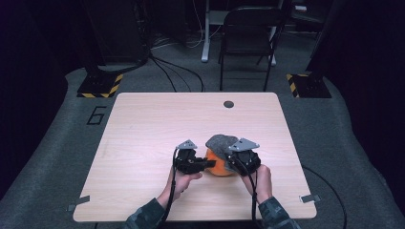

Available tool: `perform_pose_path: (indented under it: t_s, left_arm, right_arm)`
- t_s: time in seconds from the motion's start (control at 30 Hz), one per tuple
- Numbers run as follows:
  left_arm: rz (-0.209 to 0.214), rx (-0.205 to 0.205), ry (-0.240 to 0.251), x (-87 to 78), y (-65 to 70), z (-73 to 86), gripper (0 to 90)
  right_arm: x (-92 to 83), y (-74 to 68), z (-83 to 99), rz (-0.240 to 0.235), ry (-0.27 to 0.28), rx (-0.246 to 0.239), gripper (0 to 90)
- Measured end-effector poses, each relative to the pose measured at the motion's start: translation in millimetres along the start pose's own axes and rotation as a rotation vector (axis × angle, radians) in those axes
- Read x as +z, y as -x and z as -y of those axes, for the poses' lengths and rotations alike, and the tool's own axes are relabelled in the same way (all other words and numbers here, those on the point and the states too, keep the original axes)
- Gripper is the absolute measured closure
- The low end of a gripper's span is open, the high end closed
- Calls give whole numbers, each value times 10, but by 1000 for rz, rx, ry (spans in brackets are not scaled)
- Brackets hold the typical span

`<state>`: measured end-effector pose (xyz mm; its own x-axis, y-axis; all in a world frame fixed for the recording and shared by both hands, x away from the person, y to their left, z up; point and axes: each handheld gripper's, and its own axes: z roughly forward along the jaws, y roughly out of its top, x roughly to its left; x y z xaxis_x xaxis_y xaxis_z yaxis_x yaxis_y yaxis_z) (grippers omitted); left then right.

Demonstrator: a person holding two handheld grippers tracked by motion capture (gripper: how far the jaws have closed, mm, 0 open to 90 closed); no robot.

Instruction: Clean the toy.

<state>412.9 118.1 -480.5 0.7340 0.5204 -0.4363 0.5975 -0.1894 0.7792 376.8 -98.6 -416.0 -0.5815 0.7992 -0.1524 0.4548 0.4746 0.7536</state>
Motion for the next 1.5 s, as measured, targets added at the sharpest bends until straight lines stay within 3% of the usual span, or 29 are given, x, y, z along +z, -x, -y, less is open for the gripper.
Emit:
perform_pose_path:
  t_s: [0.47,0.63,0.8,0.87,0.97,1.07,1.13,1.23,1.3,1.37,1.5]
  left_arm:
    - [12,-2,5,11,-2,3,785]
    - [15,-1,5,9,-6,1,784]
    - [17,2,8,2,-7,-1,783]
    - [16,2,9,-1,-9,-1,782]
    - [17,-3,11,-6,-12,0,782]
    - [16,-6,14,-10,-14,-1,782]
    - [15,-1,14,-6,-9,0,782]
    - [14,-1,14,-6,-8,0,781]
    - [14,2,14,-9,-15,0,780]
    - [7,0,10,-6,-11,3,777]
    - [3,2,10,10,-25,14,767]
  right_arm:
    - [126,388,253,81,-74,96,744]
    - [262,519,398,119,-137,131,743]
    - [488,570,578,146,-251,115,740]
    - [518,569,585,148,-262,100,740]
    - [473,574,542,157,-264,92,740]
    - [205,578,384,168,-192,112,741]
    - [-17,527,240,142,-104,115,741]
    - [-191,383,92,98,-26,86,741]
    - [-191,253,40,69,-31,61,742]
    - [-73,155,65,55,-63,35,744]
    - [62,132,132,71,-78,17,748]
